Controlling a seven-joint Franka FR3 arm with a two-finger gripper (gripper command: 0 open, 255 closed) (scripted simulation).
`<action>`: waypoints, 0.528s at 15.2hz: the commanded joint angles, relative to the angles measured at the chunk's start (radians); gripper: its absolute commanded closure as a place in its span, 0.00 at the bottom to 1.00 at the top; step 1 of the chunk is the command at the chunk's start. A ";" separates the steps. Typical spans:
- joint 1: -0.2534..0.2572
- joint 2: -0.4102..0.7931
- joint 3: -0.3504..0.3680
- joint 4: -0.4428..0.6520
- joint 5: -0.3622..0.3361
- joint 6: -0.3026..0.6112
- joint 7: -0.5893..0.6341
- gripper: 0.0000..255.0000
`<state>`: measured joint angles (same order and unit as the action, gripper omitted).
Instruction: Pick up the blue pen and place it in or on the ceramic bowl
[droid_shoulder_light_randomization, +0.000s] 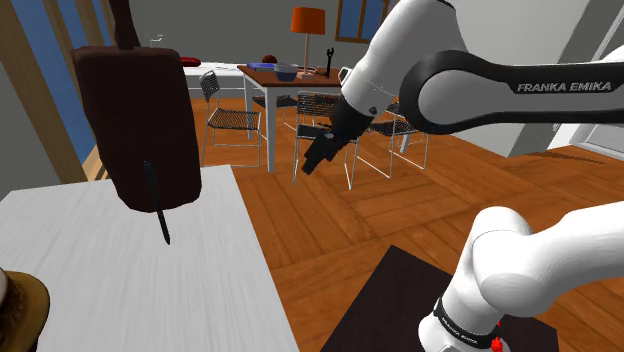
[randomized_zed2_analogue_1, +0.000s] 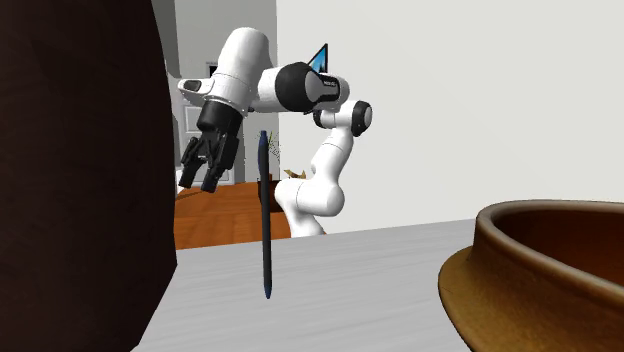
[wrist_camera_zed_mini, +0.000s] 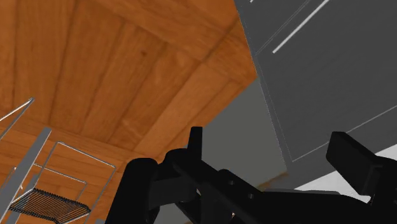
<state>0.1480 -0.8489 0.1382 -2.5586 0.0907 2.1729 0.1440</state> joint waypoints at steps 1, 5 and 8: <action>0.023 -0.006 0.039 -0.027 0.017 0.092 0.022 0.00; 0.055 0.014 0.126 -0.063 0.038 0.280 0.069 0.00; 0.065 0.042 0.200 -0.077 0.042 0.424 0.110 0.00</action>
<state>0.2090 -0.8163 0.3130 -2.6248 0.1305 2.5378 0.2404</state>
